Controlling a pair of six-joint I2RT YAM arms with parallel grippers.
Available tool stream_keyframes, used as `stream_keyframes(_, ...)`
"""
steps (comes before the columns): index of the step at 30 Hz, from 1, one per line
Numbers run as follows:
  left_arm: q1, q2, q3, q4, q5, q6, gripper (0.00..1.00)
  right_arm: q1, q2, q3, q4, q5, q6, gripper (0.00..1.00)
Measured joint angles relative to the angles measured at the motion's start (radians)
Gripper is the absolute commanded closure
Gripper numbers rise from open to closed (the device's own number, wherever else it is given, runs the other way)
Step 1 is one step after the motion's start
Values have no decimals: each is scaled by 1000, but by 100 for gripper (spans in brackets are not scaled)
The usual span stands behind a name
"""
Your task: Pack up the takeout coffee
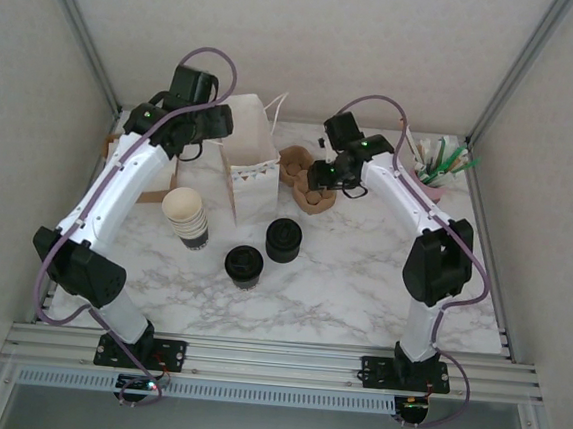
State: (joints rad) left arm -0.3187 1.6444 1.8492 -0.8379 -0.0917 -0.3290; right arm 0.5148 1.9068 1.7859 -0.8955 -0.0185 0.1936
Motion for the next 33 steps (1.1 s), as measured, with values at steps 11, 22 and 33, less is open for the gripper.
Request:
stream_keyframes(11,0,48,-13,-1,2,5,44,0,-42,1,3,-58,4,45)
stream_keyframes(22,0,77,-51,1,6,10,75,0,-88,-58,17,-64,12,46)
stream_keyframes(33,8,78,-16,10,1,-20,100,-8,-171,-125,19,-61,11,46)
